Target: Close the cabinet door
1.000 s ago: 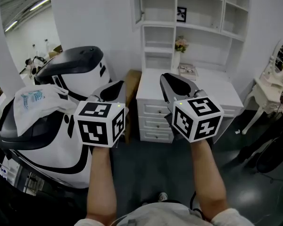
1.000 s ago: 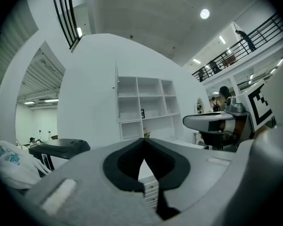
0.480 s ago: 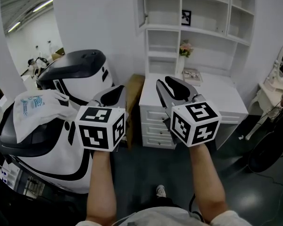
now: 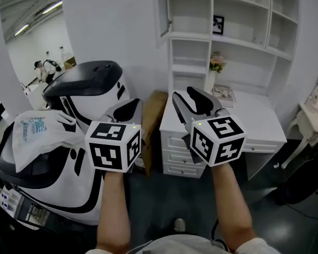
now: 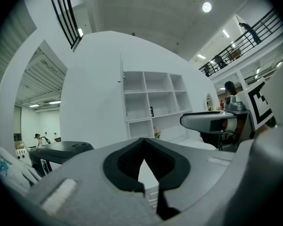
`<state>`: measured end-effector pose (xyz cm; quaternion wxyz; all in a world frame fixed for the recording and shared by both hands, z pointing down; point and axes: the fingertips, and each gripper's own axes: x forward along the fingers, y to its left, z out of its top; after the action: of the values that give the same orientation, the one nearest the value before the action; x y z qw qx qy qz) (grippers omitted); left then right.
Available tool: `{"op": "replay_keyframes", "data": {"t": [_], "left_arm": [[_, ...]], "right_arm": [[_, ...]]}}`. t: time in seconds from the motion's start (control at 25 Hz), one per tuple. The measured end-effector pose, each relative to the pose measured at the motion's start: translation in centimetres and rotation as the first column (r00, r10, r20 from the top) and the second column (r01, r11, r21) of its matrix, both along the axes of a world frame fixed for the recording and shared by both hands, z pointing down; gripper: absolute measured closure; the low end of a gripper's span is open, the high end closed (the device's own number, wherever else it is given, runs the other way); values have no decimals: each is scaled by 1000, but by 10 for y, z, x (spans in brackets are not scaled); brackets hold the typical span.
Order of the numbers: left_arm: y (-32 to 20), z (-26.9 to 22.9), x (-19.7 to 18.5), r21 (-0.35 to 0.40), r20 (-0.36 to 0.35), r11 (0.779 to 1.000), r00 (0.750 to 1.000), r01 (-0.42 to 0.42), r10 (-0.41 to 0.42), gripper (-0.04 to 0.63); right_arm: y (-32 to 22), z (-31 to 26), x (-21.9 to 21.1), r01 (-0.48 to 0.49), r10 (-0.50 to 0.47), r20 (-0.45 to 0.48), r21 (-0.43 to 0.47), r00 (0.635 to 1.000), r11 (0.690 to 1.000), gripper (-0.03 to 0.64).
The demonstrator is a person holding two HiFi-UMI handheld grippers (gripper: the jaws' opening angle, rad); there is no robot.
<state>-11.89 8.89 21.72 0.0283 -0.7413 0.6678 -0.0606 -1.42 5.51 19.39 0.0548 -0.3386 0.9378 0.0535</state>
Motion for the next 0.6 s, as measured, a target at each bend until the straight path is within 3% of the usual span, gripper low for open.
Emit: {"op": "replay_keyframes", "data": {"t": [0.6], "left_arm": [[-104,-1,-18,-20,22,995,995,99,-99,595]], "right_arm": [[-112,-12,-27,114,-114,34,-1,993,993,388]]}}
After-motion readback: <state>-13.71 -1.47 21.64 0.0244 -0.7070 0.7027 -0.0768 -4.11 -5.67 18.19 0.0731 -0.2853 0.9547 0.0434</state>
